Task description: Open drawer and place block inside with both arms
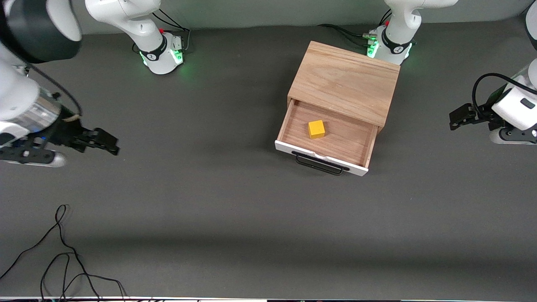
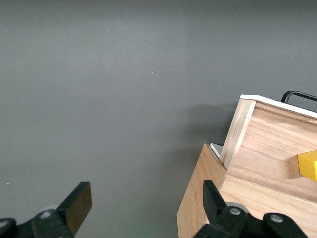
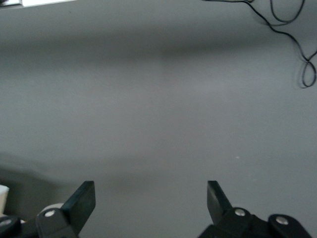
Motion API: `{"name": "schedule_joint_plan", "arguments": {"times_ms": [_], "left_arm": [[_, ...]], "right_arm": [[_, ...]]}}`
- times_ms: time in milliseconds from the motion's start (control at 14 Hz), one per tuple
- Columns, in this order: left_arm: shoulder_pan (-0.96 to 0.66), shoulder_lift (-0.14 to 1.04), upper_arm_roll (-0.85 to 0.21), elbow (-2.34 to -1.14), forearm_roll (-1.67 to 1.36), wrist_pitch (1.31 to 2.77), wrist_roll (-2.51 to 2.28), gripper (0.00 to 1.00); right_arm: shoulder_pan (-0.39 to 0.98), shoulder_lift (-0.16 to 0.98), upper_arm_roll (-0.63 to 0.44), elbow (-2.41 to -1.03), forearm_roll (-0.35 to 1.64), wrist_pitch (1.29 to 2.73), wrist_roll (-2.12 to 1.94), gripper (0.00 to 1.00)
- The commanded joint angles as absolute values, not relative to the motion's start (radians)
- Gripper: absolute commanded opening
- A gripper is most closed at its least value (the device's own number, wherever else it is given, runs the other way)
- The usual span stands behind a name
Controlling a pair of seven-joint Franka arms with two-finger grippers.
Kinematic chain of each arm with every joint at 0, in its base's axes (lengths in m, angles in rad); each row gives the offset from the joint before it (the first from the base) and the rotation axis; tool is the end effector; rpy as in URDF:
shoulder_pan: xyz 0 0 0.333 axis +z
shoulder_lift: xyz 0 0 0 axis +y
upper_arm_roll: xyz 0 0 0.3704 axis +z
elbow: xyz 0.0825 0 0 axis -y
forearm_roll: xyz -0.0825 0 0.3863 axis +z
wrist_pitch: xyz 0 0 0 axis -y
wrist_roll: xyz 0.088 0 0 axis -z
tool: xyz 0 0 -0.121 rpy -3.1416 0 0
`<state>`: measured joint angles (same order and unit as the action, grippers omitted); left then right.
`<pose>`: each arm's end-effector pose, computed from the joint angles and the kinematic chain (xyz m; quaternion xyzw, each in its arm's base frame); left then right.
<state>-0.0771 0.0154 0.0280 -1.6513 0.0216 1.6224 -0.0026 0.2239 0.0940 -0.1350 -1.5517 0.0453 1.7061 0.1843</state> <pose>0.5626 -0.0253 0.6225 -0.9994 0.0240 0.0219 0.0116 0.6000 0.0625 0.6325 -0.9982 0.0495 -0.0281 0.0202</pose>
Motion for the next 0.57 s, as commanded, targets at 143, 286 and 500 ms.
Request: {"name": "schedule_joint_plan", "arguments": {"times_ms": [143, 286, 500], "left_arm": [[-0.089, 0.026, 0.041, -1.625, 0.018, 1.605, 0.015, 1.0], [-0.089, 0.028, 0.041, -1.623, 0.017, 1.606, 0.003, 1.0], [-0.089, 0.028, 0.041, -1.62, 0.017, 1.609, 0.006, 1.0]], "right_arm": [[0.233, 0.031, -0.218, -1.626, 0.069, 1.674, -0.008, 1.0], [0.239, 0.032, -0.215, -1.62, 0.063, 1.667, -0.005, 1.0], [0.241, 0.043, -0.21, -1.592, 0.058, 1.622, 0.006, 1.0]]}}
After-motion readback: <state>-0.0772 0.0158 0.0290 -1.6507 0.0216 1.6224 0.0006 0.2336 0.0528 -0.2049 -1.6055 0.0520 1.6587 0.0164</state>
